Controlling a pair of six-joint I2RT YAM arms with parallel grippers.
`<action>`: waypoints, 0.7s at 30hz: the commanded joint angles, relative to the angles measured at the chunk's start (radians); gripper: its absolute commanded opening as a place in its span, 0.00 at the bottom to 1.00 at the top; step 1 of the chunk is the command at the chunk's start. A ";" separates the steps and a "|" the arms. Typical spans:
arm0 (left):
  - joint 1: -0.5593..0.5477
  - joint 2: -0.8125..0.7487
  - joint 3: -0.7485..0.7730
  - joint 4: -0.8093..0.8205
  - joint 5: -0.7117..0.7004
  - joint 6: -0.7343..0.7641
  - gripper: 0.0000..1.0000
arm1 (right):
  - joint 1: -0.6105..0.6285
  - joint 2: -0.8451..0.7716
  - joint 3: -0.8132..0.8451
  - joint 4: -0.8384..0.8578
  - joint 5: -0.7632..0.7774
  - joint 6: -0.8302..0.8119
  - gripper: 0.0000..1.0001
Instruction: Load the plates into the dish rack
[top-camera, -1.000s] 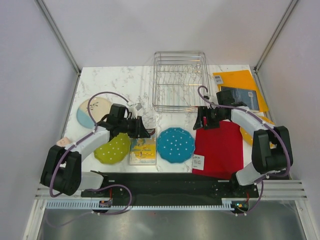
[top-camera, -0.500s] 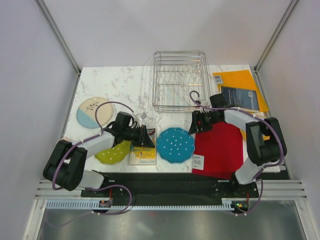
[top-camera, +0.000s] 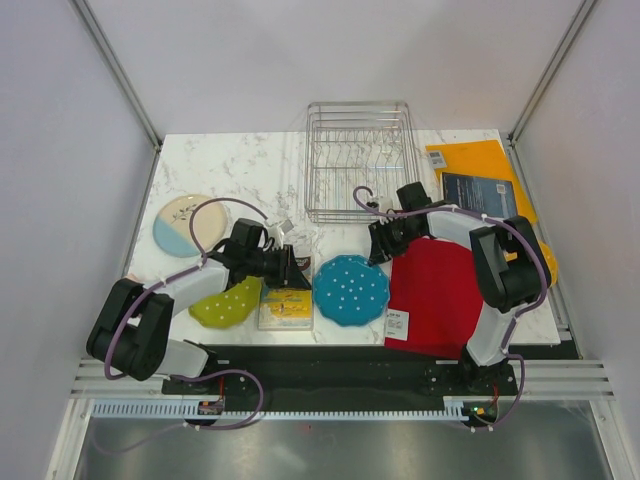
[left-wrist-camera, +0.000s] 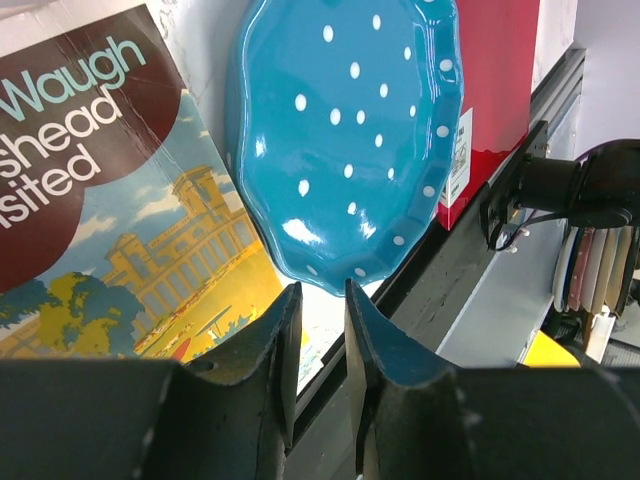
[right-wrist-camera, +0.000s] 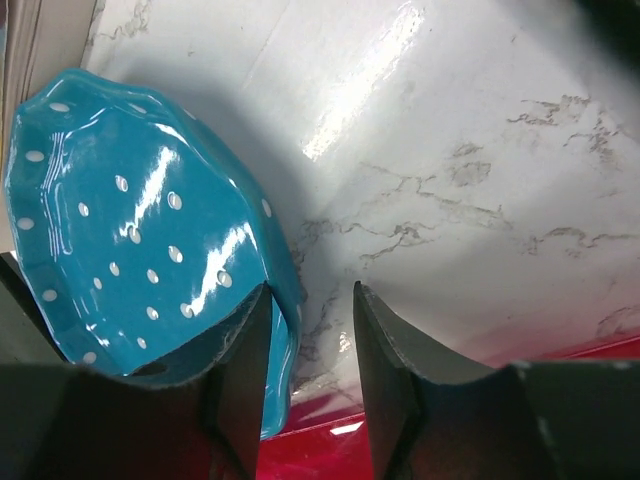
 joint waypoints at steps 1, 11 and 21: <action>-0.002 0.004 0.038 -0.015 -0.014 0.039 0.31 | 0.000 0.038 0.003 -0.087 0.020 -0.046 0.44; 0.004 0.001 0.067 -0.038 -0.030 0.079 0.33 | 0.029 0.001 -0.046 -0.121 -0.005 -0.096 0.35; 0.065 0.005 0.130 -0.101 -0.019 0.165 0.38 | 0.021 -0.103 -0.087 -0.148 -0.153 -0.112 0.00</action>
